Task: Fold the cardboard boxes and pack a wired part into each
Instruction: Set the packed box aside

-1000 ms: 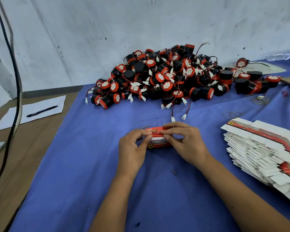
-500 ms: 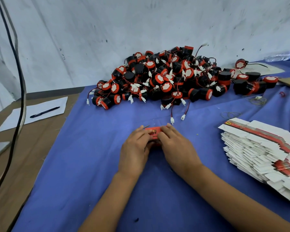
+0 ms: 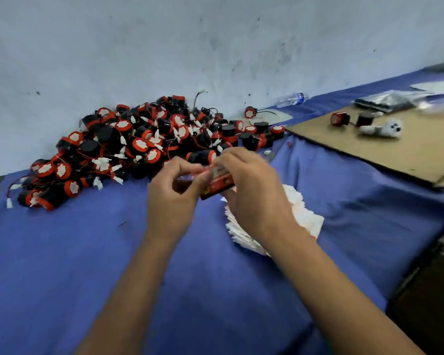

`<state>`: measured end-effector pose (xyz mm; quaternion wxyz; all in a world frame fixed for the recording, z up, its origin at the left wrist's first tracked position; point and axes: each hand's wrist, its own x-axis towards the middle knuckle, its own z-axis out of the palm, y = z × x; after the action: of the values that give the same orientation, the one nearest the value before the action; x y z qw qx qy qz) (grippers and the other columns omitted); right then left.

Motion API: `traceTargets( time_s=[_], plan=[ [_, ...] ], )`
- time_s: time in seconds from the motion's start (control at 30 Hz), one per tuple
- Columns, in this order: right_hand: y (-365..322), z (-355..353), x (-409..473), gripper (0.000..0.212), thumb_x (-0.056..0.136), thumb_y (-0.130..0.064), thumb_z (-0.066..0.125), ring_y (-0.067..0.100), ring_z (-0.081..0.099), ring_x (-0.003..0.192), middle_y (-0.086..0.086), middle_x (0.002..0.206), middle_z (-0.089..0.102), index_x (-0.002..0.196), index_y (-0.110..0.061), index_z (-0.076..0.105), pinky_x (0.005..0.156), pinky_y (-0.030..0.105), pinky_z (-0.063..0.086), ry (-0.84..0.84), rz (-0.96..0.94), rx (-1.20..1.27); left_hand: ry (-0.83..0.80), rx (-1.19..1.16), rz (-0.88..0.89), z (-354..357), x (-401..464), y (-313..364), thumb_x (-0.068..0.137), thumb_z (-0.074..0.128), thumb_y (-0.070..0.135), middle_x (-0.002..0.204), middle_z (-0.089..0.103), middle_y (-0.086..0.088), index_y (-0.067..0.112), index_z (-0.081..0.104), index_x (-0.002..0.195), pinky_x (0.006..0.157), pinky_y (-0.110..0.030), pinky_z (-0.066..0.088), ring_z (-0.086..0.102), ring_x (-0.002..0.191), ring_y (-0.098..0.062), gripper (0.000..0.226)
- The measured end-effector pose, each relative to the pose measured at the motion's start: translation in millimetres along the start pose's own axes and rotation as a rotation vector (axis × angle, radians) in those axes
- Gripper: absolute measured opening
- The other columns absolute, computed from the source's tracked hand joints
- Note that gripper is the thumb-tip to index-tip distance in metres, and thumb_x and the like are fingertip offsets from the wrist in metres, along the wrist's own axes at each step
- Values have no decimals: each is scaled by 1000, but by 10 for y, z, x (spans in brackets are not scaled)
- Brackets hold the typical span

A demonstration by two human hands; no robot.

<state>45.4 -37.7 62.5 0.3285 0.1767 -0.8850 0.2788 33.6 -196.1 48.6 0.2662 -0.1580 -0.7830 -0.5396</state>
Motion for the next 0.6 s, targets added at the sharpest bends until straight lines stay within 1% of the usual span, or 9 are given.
traceTargets(
  time_s=[0.07, 0.13, 0.17, 0.27, 0.33, 0.4, 0.47, 0.53, 0.6],
  plan=[
    [302, -811, -34, 51, 74, -8, 79, 23, 62, 111, 0, 130, 61, 119, -31, 71, 89, 35, 53, 102, 195, -107, -86, -131, 77, 684, 146, 517, 92, 75, 26, 83, 69, 0, 13, 68, 89, 68, -45, 55, 66, 76, -25, 15],
    [559, -1641, -218, 59, 74, -13, 81, 19, 63, 113, -2, 130, 64, 127, -38, 68, 94, 26, 48, 135, 402, -219, -180, -246, 129, 1382, 173, 1072, 90, 77, 23, 78, 66, 8, 10, 66, 86, 64, -34, 52, 63, 69, -16, 18],
    [649, -1998, -336, 62, 75, -13, 81, 18, 64, 114, -2, 128, 68, 130, -39, 67, 94, 26, 47, 134, 499, -277, -234, -274, 160, 1686, 150, 1325, 89, 79, 22, 77, 65, 11, 13, 65, 84, 65, -31, 51, 63, 68, -11, 17],
    [863, -2760, -717, 67, 74, -9, 81, 30, 63, 112, 7, 123, 71, 134, -32, 65, 92, 36, 49, -42, 781, -528, -464, -188, 387, 2444, -60, 1938, 85, 79, 18, 83, 69, 8, 22, 65, 85, 74, -35, 53, 65, 79, -16, 15],
    [949, -3002, -905, 48, 75, -12, 82, 30, 62, 98, 9, 109, 72, 119, -26, 71, 81, 35, 47, -226, 946, -568, -659, 6, 555, 2802, -246, 2172, 88, 73, 18, 93, 71, -2, 20, 65, 95, 77, -41, 51, 64, 89, -26, 11],
    [1009, -3084, -986, 34, 78, -17, 82, 28, 62, 94, 8, 106, 71, 109, -23, 70, 80, 36, 48, -318, 1032, -535, -777, 199, 642, 3016, -365, 2226, 91, 69, 19, 103, 70, -5, 22, 67, 106, 79, -40, 51, 63, 97, -28, 15],
    [1094, -3077, -1001, 55, 80, -27, 82, 32, 58, 118, 12, 129, 64, 130, -20, 60, 99, 41, 49, -345, 1059, -538, -839, 301, 663, 3096, -380, 2131, 95, 69, 24, 110, 69, -5, 21, 71, 112, 86, -41, 53, 61, 106, -27, 17],
    [1126, -3016, -952, 82, 83, -38, 80, 34, 41, 140, 13, 153, 45, 152, -21, 40, 115, 45, 39, -322, 1033, -536, -785, 212, 602, 3022, -320, 1920, 98, 68, 32, 110, 69, -4, 19, 74, 105, 90, -42, 51, 59, 106, -24, 17],
    [1069, -2852, -829, 84, 85, -39, 78, 32, 41, 142, 10, 156, 44, 155, -24, 36, 112, 44, 39, -209, 941, -495, -636, 139, 478, 2834, -206, 1596, 97, 68, 34, 106, 70, -3, 19, 74, 97, 91, -41, 47, 60, 105, -24, 16]
  ],
)
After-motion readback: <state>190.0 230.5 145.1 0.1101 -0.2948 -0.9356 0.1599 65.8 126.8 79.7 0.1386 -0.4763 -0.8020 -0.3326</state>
